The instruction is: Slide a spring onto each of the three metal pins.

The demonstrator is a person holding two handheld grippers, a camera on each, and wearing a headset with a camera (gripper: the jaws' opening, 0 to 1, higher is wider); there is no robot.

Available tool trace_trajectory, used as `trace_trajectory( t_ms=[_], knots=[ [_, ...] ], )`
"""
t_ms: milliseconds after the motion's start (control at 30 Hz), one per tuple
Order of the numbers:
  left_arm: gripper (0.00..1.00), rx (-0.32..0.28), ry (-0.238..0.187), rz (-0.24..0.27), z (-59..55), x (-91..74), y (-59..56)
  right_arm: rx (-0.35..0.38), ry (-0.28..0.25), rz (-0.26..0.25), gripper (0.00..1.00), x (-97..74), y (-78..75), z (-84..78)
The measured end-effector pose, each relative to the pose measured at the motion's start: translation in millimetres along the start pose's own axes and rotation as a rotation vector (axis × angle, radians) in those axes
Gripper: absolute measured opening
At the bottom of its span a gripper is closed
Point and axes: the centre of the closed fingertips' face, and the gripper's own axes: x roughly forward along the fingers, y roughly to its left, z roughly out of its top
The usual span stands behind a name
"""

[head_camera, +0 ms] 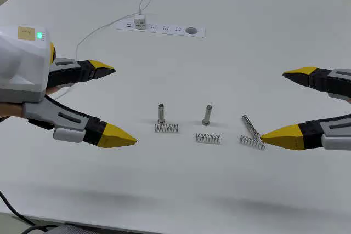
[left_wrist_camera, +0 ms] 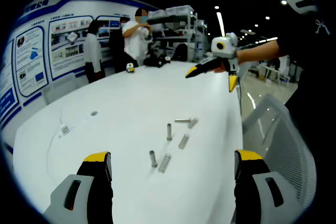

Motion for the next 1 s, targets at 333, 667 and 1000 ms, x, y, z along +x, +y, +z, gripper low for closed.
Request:
trace_trajectory(
  t_ms=[333,667,1000],
  knots=[
    [0.99,0.004,-0.011,-0.003,5.0,-0.2,-1.6,0.001,0.021,0.015,0.92,2.0,6.8,-7.9],
    [0.99,0.007,-0.008,-0.001,4.6,-0.4,-3.7,0.007,0.025,0.023,0.92,1.7,11.6,-11.7],
    [1.0,0.005,-0.016,0.013,5.3,-0.5,-2.5,0.014,0.031,0.03,0.91,3.4,13.3,-16.1]
  ],
)
